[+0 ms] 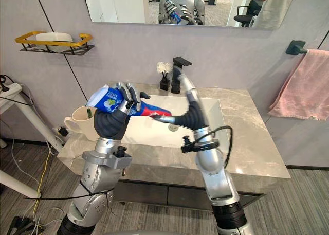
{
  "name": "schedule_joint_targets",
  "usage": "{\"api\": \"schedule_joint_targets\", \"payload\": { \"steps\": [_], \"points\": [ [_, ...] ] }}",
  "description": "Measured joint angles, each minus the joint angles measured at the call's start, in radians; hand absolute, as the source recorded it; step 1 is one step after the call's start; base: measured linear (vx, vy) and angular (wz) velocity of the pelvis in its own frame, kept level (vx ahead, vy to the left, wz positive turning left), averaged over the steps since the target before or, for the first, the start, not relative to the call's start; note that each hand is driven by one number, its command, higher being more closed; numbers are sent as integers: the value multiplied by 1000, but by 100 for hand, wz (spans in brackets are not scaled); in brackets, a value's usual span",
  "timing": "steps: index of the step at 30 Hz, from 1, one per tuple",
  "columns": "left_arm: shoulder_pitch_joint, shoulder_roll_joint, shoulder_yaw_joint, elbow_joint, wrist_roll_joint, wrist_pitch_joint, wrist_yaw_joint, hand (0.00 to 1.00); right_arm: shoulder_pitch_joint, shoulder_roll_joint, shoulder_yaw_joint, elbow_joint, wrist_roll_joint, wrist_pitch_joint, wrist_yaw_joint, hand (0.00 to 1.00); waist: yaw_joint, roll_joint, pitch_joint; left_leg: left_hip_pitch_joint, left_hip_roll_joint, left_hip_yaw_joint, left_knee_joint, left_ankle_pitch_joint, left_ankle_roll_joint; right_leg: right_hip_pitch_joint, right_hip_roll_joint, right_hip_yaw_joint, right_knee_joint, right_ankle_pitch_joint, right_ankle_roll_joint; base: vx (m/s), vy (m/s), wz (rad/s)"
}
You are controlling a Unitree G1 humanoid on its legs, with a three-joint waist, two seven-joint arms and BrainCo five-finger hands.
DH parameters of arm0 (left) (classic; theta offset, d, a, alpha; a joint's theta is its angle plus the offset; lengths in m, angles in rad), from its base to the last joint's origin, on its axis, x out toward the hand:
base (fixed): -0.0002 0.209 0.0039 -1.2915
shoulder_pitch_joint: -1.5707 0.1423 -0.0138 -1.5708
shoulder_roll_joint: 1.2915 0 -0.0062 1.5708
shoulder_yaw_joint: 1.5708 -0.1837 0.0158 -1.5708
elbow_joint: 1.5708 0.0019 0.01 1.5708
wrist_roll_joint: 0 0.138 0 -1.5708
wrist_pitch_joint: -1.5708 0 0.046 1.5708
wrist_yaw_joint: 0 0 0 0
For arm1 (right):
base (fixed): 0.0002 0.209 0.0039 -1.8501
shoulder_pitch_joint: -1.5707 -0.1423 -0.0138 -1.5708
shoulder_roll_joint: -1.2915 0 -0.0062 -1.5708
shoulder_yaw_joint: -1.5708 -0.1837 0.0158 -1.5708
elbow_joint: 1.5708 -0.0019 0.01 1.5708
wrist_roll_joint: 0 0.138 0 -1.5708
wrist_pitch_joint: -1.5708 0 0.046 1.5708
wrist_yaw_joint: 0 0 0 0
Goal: Organize washtable
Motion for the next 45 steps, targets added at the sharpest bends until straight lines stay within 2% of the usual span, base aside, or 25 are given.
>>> {"api": "schedule_joint_targets", "payload": {
  "steps": [1, 3, 6, 8, 13, 18, 21, 24, 27, 34, 40, 43, 45],
  "points": [
    [0, 2, 6, -1, 1, -2, 0, 100, 5, 7, -55, 3, 11, 12, -19, 0, -1, 0, 0, 0, 0, 1, 0, 0, 0, 0, 0, 1, 0, 1, 0, 0, 0, 0],
    [0, 3, 35, -1, 19, -5, 17, 100, 36, 9, -252, 4, 57, 36, -88, 0, -7, 1, 1, 1, 0, 4, 0, 0, 0, 0, 0, 3, -2, 2, 0, 0, 0, 0],
    [0, 3, 71, -1, 21, -12, 20, 100, 67, 7, -378, 18, 76, 54, -147, 0, -35, 6, 3, 4, 2, 14, 0, -1, 0, -1, 2, 13, -5, 4, -1, -25, -1, -9],
    [-4, 2, 71, -1, 23, -12, 19, 100, 84, 7, -415, 38, 85, 56, -163, 0, -47, 9, 3, 5, 5, 25, 0, -2, -1, -7, 5, 21, -7, 6, -4, -32, -2, -19],
    [-19, 0, 72, -1, 61, -15, 21, 100, 157, 13, -508, 138, 117, 72, -195, 0, -45, 13, 4, 1, 13, 40, 0, -3, -2, -19, 13, 41, -20, 16, -8, -26, -9, -12],
    [-20, -20, 118, 1, 64, -16, 35, 100, 204, 53, -650, 248, 126, 133, -237, 0, -58, 21, 5, -3, 12, 40, 0, -3, -2, -20, 13, 40, -24, 19, -6, 0, 0, 0],
    [-31, -36, 135, 19, 64, -16, 43, 100, 216, 82, -711, 343, 200, 138, -277, 0, -69, 21, 5, -9, 12, 40, 1, -3, -2, -25, 13, 39, -24, 19, -6, 0, 0, 0],
    [-69, -39, 135, 44, 65, -16, 55, 100, 256, 127, -731, 438, 290, 138, -277, 0, -71, 21, 5, -16, 13, 40, 1, -3, -2, -35, 14, 43, -24, 21, -5, -4, -1, -3],
    [-88, -51, 134, 54, 69, -15, 58, 100, 324, 196, -702, 509, 357, 138, -245, 0, -72, 21, 5, -17, 13, 42, 1, -4, -3, -36, 14, 43, -23, 21, -5, 0, 0, 0],
    [-88, -67, 146, 58, 106, 5, 55, 100, 392, 206, -591, 598, 418, 140, -99, 0, -67, 22, 4, -16, 14, 44, 0, -5, -3, -35, 13, 41, -18, 21, -5, -15, -2, 1],
    [-90, -38, 277, 114, 183, 19, 58, 100, 408, 194, -470, 792, 420, 146, 28, 0, -64, 32, 0, -21, 13, 35, -5, -5, -3, -35, 12, 32, -17, 21, -5, -15, -2, 3],
    [-90, -3, 328, 121, 217, 29, 60, 100, 423, 193, -433, 811, 416, 147, 59, 0, -64, 36, -2, -27, 13, 29, -5, -4, -3, -35, 12, 24, -18, 21, -5, -12, -4, 9],
    [-94, 33, 398, 121, 238, 29, 62, 100, 424, 192, -418, 845, 417, 147, 80, 0, -62, 36, -3, -28, 13, 23, -3, -4, -3, -33, 13, 19, -21, 21, -5, -3, -6, 6]
  ]
}}
